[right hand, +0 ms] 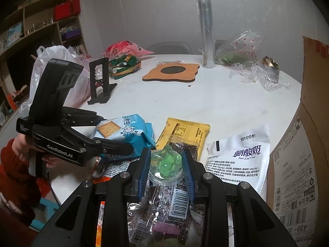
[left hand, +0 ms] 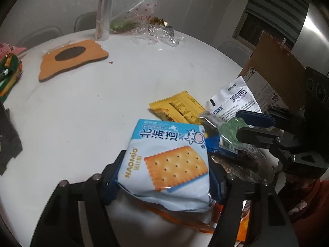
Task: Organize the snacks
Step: 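Grasp the blue-white cracker pack with the left tool, then carry the cracker pack and gummy cup over the cardboard box with both tools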
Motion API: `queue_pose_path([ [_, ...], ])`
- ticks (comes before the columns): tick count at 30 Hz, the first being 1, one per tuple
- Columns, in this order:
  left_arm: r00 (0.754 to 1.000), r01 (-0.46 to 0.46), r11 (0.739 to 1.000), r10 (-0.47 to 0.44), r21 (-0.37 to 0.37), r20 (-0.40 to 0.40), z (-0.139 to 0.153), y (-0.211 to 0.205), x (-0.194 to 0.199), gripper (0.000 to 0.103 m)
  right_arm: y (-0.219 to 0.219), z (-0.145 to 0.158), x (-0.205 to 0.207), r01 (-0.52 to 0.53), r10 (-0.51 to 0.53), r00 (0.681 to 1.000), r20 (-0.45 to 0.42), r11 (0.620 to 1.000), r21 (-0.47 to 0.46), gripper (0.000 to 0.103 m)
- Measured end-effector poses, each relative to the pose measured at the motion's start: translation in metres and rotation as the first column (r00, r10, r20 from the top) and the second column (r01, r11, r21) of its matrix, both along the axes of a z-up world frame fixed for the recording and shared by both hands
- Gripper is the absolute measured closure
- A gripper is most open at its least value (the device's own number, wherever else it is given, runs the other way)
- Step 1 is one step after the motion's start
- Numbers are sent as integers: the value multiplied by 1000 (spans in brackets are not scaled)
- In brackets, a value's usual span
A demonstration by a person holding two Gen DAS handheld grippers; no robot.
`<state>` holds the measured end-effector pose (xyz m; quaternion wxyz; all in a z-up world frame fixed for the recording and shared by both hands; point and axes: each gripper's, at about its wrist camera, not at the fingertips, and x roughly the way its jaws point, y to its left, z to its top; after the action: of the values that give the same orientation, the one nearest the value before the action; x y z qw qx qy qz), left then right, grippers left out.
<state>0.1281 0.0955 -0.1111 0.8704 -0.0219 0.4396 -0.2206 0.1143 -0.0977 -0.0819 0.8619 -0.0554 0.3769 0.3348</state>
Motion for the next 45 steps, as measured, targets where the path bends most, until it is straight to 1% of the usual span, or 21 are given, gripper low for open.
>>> queue_pose_path([
  [4, 999, -14, 1000, 14, 4, 29, 8, 1, -6, 37, 0, 3, -2, 3, -3, 1000, 9, 1000, -2, 76],
  [7, 997, -38, 999, 37, 21, 66, 18, 2, -14, 37, 2, 8, -4, 2, -2, 1000, 20, 1000, -2, 76],
  [12, 990, -70, 997, 67, 15, 123, 36, 5, -31, 37, 5, 20, -12, -7, 7, 999, 51, 1000, -4, 76],
  [16, 981, -95, 996, 94, -3, 170, 53, 6, -47, 37, 7, 33, -22, -17, 17, 996, 91, 1000, -4, 76],
  [22, 960, -102, 994, 105, -27, 258, 90, -1, -71, 37, 2, 70, -41, -32, 29, 981, 193, 999, 11, 76],
  [28, 937, -52, 998, 56, -19, 344, 130, -30, -81, 37, -19, 109, -57, -18, 6, 956, 293, 999, 39, 76],
  [32, 925, -6, 1000, 6, -1, 379, 150, -60, -80, 37, -47, 132, -65, 34, -49, 934, 353, 998, 50, 76],
  [35, 916, 51, 999, -49, 6, 398, 166, -88, -77, 37, -73, 143, -70, 84, -101, 919, 381, 995, 61, 76],
  [38, 906, 94, 995, -96, 25, 412, 176, -115, -70, 37, -99, 150, -74, 138, -155, 907, 392, 988, 72, 76],
  [40, 905, 133, 991, -131, 23, 405, 181, -136, -60, 37, -119, 153, -76, 180, -196, 900, 391, 981, 76, 76],
  [45, 904, 187, 981, -189, 41, 383, 183, -177, -42, 37, -162, 149, -72, 275, -278, 883, 378, 959, 61, 76],
])
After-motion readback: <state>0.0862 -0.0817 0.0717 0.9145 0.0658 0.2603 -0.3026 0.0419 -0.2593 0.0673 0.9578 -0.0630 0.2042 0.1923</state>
